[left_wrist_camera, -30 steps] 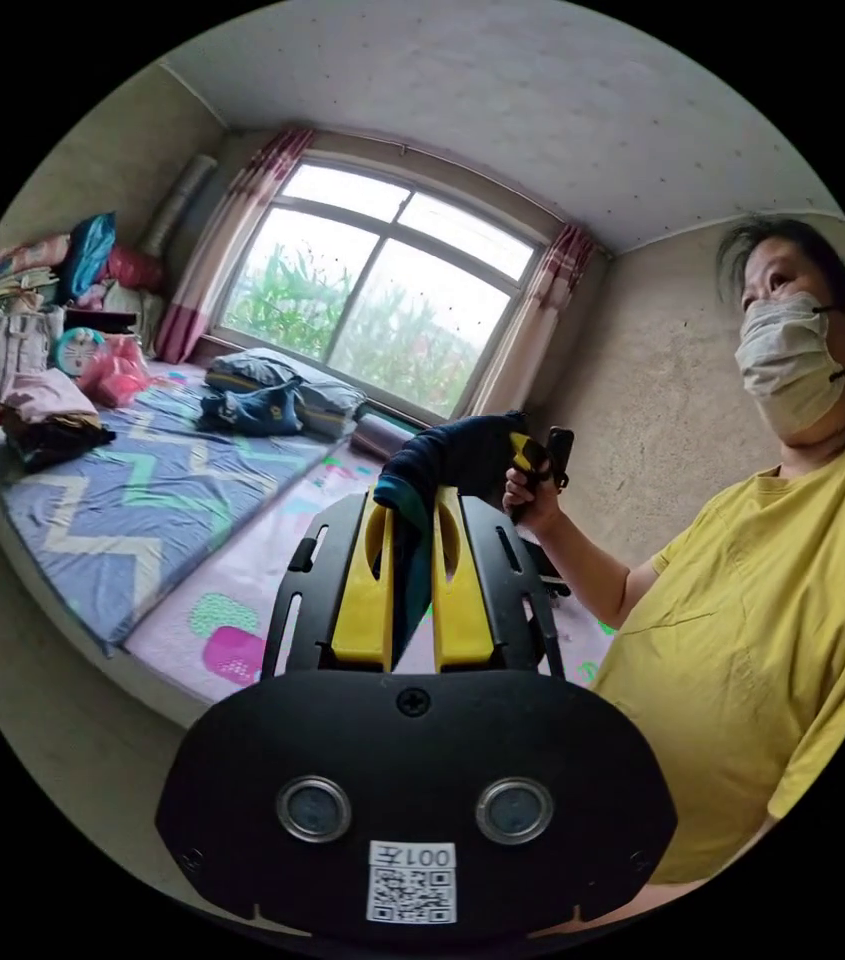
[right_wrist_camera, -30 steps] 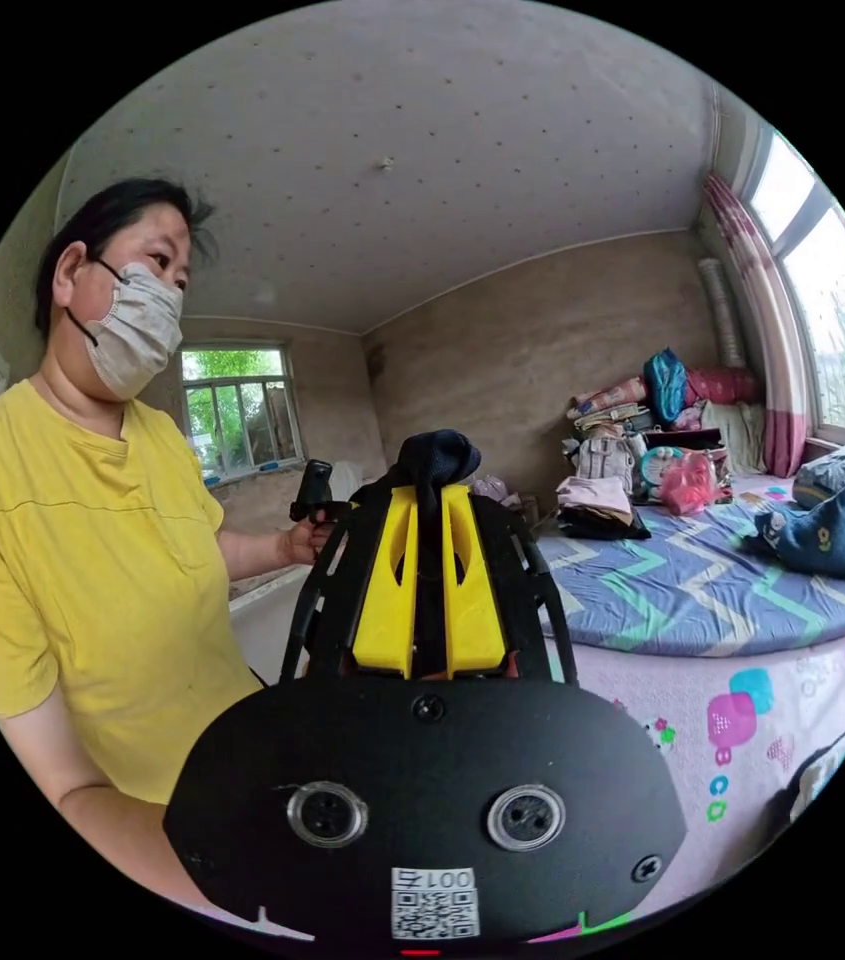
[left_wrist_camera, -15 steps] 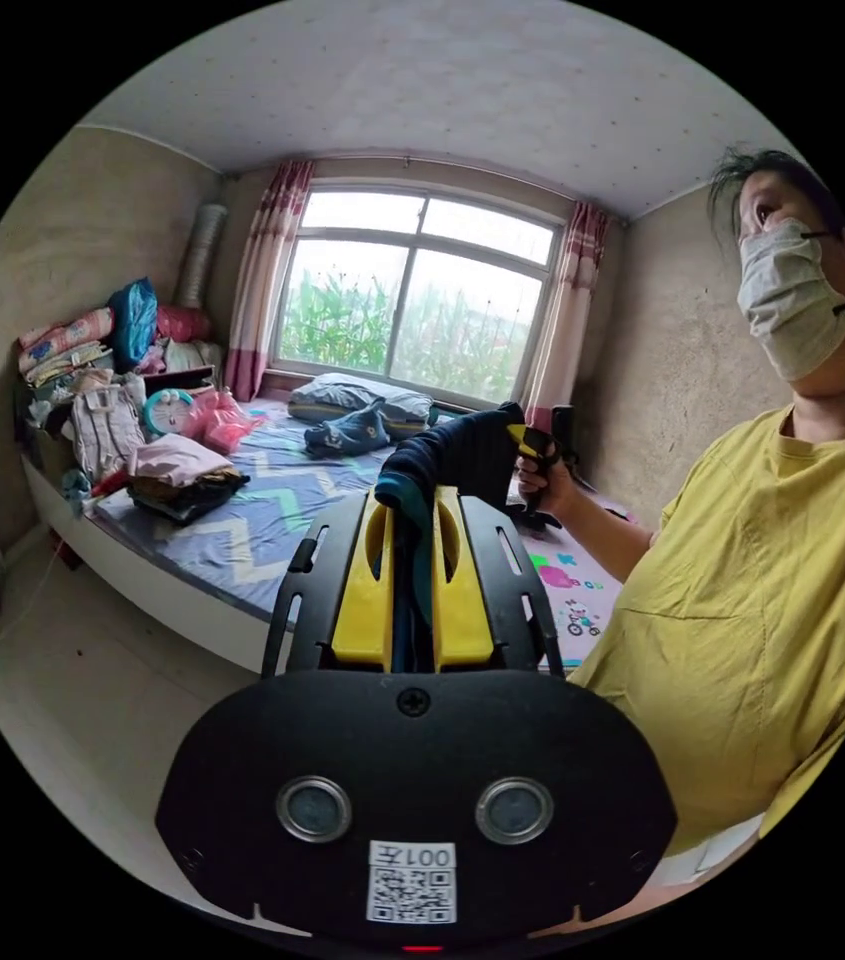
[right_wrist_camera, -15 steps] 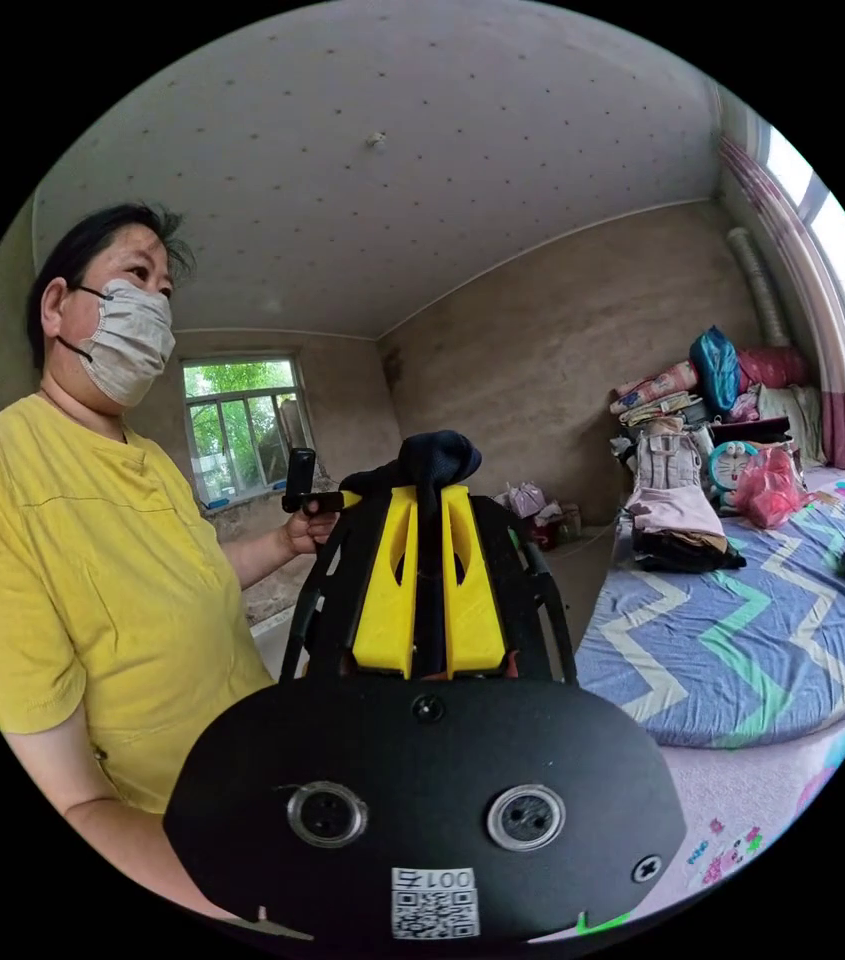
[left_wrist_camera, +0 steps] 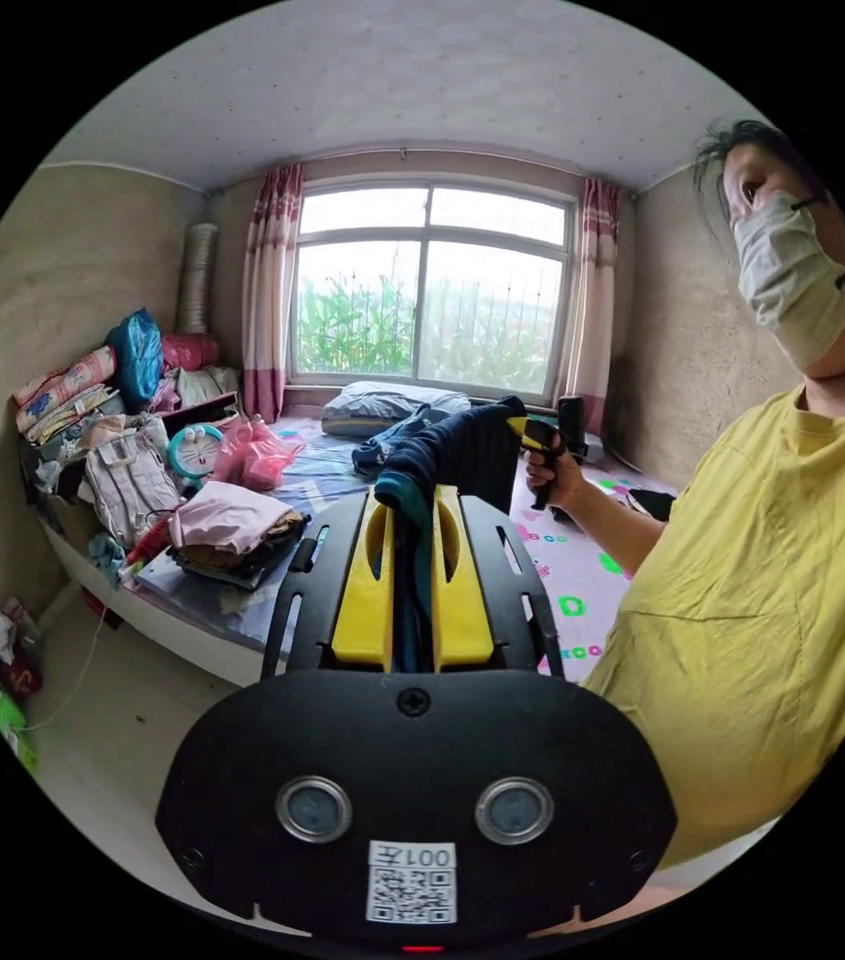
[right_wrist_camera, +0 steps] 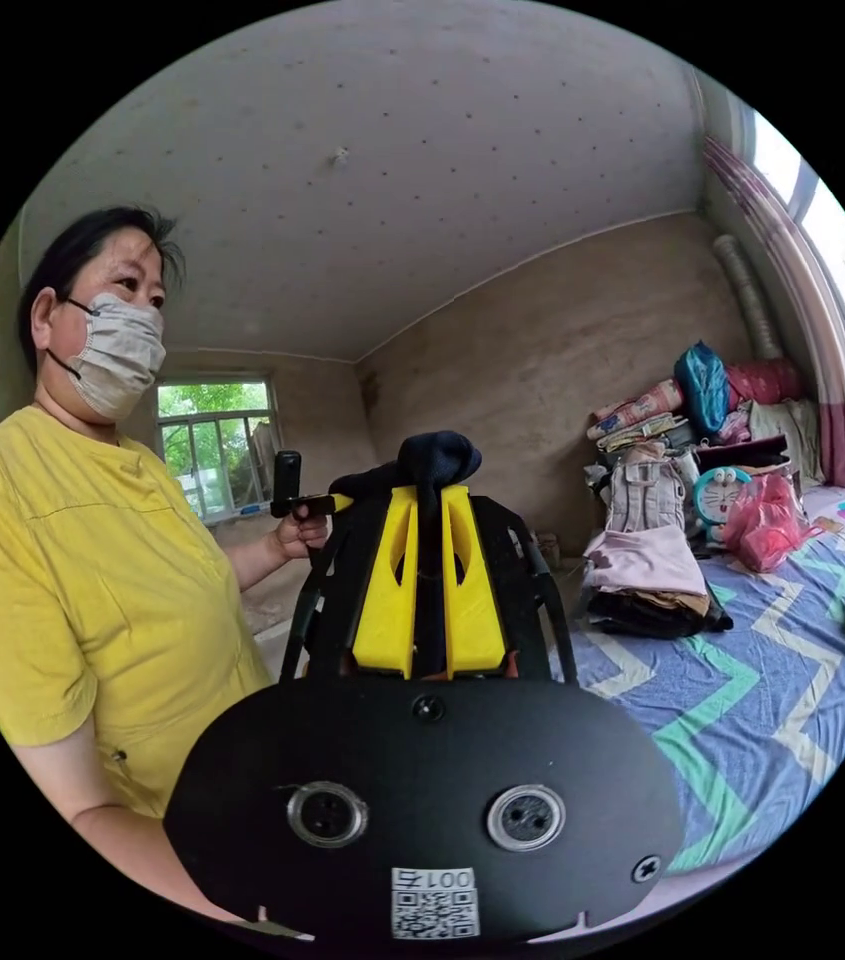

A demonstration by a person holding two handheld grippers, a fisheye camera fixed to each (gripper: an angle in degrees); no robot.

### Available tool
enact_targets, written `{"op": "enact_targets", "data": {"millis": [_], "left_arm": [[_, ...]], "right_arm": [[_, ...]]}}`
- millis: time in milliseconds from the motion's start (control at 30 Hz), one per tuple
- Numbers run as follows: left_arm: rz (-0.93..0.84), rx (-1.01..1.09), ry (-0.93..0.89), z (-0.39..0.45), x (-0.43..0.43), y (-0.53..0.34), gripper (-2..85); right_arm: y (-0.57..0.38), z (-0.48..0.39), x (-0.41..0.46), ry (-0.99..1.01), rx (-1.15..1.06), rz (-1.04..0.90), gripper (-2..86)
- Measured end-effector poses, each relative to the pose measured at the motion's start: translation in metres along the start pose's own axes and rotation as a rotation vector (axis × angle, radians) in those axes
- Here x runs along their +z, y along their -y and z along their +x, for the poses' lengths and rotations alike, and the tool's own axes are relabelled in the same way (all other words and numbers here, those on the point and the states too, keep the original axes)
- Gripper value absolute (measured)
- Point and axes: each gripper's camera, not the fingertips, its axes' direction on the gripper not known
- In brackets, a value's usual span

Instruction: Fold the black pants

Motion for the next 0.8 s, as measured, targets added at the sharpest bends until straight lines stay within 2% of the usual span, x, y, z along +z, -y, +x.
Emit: {"op": "enact_targets", "data": {"millis": [233,500,800], "left_arm": [[-0.014,-0.025,-0.037,-0.150,0.051,0.038,1.4],[0.005,-0.038,-0.108,-0.302,0.112,0.074,1.5],[0.028,-0.032,-0.315,-0.504,0.196,0.116,1.5]], "right_arm": [[-0.034,0.087,0.024,-0.055,-0.013,-0.047,2.9],[-0.078,0.184,0.040,-0.268,-0.052,-0.138,2.6],[-0.111,0.307,0.066,-0.480,-0.062,-0.165,2.5]]}}
